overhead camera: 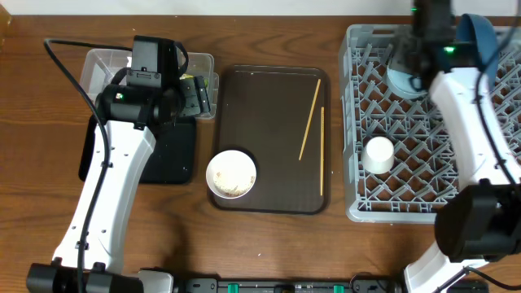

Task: Sort waste into correct bins and load items into the dishwasher rack

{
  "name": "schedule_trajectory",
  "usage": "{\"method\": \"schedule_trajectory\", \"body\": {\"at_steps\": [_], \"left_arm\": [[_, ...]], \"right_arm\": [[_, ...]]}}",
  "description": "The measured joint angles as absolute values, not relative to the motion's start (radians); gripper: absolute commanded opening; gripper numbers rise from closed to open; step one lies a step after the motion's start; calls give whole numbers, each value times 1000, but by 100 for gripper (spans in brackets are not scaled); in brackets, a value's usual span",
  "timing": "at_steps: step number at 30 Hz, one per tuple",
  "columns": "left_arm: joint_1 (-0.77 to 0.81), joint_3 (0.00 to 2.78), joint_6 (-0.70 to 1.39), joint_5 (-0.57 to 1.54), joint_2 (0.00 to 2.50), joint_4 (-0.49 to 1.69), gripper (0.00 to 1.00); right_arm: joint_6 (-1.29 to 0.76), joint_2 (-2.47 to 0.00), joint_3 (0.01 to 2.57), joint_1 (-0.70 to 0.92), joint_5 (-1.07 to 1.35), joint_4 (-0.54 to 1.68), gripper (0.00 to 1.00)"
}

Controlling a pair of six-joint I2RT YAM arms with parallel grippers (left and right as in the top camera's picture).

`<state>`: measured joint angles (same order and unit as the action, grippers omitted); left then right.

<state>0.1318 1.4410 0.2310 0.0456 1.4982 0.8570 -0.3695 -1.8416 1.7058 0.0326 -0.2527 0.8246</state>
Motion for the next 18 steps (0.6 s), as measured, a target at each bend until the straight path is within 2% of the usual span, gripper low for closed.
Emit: {"method": "schedule_trajectory", "body": {"at_steps": [6,11,18], "left_arm": [[132,1441,231,46,1498,857,81],[132,1440,231,46,1498,857,81],[132,1440,231,46,1498,857,81]], "right_arm": [[-443,-1842,1706,-66,-79,901,61],[-495,-1842,1705,-86,-31,986,65],[-547,-1842,1705,-145,-14,991,67]]}}
